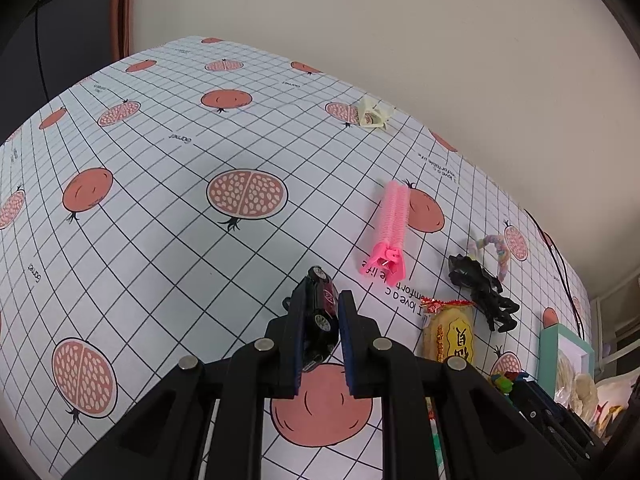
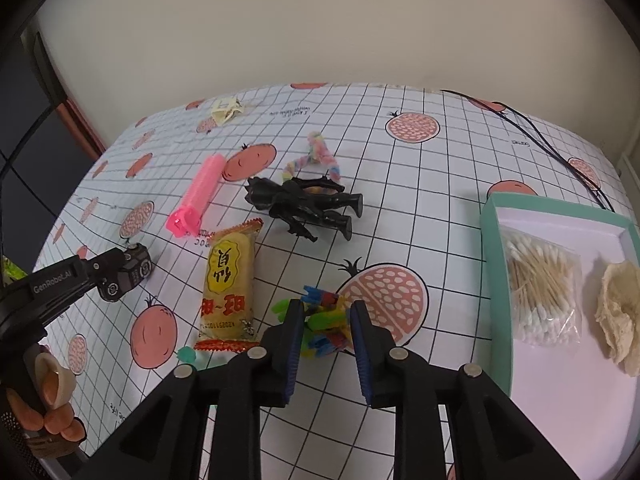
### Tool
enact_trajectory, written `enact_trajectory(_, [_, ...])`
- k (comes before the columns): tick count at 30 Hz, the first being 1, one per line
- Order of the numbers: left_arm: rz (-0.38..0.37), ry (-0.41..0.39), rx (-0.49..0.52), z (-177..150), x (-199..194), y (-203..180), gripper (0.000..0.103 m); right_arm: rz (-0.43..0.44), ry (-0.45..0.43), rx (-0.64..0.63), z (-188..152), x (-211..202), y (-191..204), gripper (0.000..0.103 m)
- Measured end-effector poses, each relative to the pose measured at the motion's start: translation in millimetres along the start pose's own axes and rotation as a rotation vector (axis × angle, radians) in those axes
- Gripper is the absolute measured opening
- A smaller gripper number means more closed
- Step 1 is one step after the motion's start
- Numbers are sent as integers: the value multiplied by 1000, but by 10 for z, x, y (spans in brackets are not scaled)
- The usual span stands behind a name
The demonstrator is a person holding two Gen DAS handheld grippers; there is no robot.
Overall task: Organize objects
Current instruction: 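Lift the black toy car with the left gripper and hold it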
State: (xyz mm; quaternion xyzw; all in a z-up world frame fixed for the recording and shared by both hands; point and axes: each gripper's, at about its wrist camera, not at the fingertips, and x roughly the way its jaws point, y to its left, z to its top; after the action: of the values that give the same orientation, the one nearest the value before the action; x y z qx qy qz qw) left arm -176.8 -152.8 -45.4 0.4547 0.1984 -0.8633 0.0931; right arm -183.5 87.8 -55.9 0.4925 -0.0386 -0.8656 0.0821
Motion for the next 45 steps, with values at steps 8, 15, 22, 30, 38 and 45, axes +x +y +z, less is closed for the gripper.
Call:
enact_trajectory(8, [-8, 30, -36, -14, 66, 54, 16, -2, 2, -13, -8, 38, 26, 29])
enact_trajectory(15, [-12, 39, -35, -22, 80, 57, 16, -1, 10, 0, -8, 40, 5, 24])
enact_trajectory(22, [-19, 61, -23, -47, 143, 57, 16, -8, 18, -1, -13, 34, 9, 23])
enact_trajectory(30, [-17, 59, 9, -64, 173, -16, 20, 0, 24, 15, -23, 39, -17, 23])
enact_trajectory(38, [9, 65, 77, -110, 225, -123, 27, 2, 25, 18, -25, 37, -27, 23])
enact_trajectory(45, [52, 44, 159, -157, 231, -236, 28, 2, 32, 30, -43, 49, -54, 22])
